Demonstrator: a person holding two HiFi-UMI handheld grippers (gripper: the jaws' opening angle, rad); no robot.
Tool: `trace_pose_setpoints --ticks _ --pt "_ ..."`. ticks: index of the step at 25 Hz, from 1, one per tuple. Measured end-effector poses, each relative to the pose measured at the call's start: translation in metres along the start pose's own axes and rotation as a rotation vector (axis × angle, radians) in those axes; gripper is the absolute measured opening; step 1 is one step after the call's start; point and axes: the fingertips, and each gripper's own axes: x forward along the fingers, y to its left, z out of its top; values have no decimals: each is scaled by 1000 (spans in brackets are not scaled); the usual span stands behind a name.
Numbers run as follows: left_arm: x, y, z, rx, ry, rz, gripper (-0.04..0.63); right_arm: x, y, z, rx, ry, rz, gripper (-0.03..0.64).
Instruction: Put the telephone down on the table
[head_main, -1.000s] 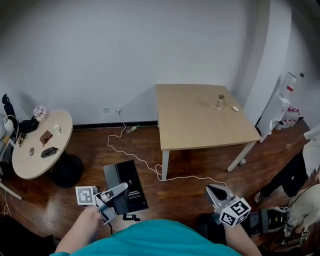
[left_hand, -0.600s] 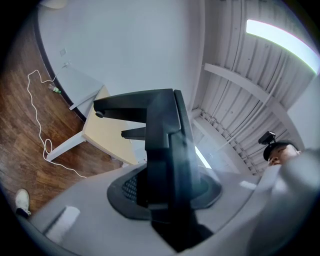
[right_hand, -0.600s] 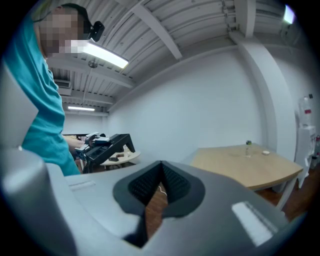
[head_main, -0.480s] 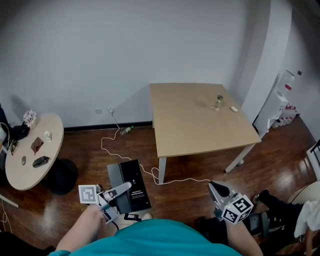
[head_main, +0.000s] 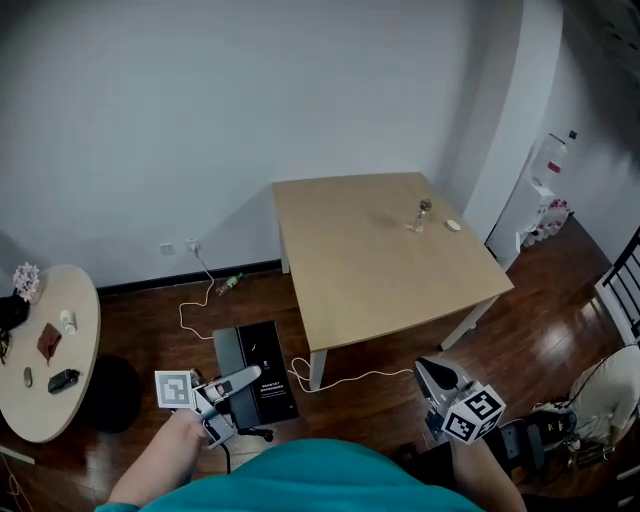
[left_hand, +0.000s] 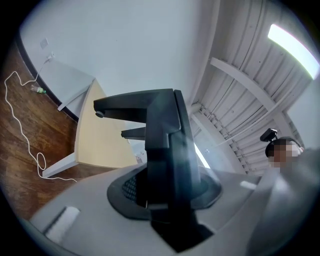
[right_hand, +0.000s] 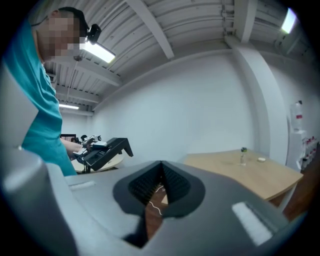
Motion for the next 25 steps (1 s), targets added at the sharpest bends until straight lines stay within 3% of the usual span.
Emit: trace_pose_setpoints --ticks 10,19,25 --pt "83 25 13 -4 33 2 170 -8 -94 -4 20 0 -55 2" --pt "207 51 9 -14 -53 15 170 -22 -229 6 -22 11 -12 2" --pt "276 64 6 -28 -23 5 170 -19 -288 14 -32 17 -3 2"
